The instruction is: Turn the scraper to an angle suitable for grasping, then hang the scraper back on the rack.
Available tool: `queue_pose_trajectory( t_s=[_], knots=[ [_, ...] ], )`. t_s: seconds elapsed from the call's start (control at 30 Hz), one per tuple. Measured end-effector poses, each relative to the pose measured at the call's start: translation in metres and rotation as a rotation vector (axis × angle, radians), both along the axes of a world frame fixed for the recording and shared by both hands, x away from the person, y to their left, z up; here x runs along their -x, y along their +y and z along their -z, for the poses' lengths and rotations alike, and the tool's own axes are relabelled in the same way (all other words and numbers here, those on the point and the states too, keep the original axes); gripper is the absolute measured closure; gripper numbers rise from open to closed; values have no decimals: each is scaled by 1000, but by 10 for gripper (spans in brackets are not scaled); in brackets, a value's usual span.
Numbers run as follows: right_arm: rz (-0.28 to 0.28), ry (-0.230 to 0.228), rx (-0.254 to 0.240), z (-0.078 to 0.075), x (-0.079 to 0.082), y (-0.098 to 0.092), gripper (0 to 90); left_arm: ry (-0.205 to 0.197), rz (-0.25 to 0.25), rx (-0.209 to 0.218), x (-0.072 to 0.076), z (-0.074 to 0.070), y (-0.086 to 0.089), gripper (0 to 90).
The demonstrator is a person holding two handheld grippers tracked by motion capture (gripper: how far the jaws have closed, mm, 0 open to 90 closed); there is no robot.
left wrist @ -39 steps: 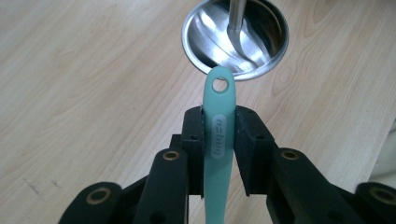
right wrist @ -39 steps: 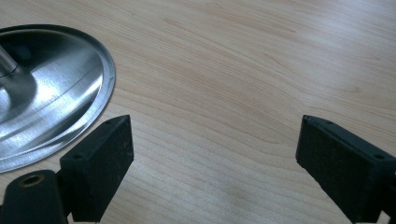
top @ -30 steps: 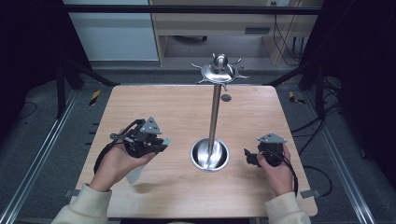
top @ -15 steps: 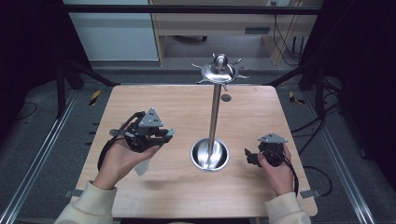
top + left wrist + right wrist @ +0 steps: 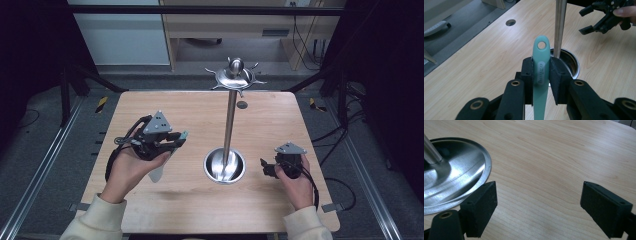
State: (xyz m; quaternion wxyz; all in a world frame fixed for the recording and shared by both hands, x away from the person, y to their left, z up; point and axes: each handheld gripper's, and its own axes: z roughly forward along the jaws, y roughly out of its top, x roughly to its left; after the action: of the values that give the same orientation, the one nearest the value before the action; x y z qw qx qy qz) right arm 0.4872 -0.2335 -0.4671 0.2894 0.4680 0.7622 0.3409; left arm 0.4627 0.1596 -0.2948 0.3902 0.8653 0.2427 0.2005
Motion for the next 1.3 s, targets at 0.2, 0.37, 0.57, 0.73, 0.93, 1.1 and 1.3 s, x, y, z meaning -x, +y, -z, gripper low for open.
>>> queue_pose_trajectory(
  t_s=[0.2,0.37,0.57,0.73,0.93,1.1,1.3],
  knots=[
    [-2,8,2,1,-1,1,139,-16,3,18,0,-8,-1,744],
    [-11,16,-7,2,-1,1,139,-37,4,25,0,-15,-2,744],
    [-2,14,0,2,-1,2,138,-48,5,70,-3,-23,-5,744],
    [8,23,2,4,-2,2,137,-65,18,99,-3,-35,-10,744],
    [-6,16,2,4,-2,2,139,-90,8,113,0,-46,-13,744],
    [-7,10,7,3,-1,3,142,-115,8,129,2,-53,-16,744],
    [-4,13,-1,3,-1,2,142,-133,15,135,7,-61,-20,744]
  ],
)
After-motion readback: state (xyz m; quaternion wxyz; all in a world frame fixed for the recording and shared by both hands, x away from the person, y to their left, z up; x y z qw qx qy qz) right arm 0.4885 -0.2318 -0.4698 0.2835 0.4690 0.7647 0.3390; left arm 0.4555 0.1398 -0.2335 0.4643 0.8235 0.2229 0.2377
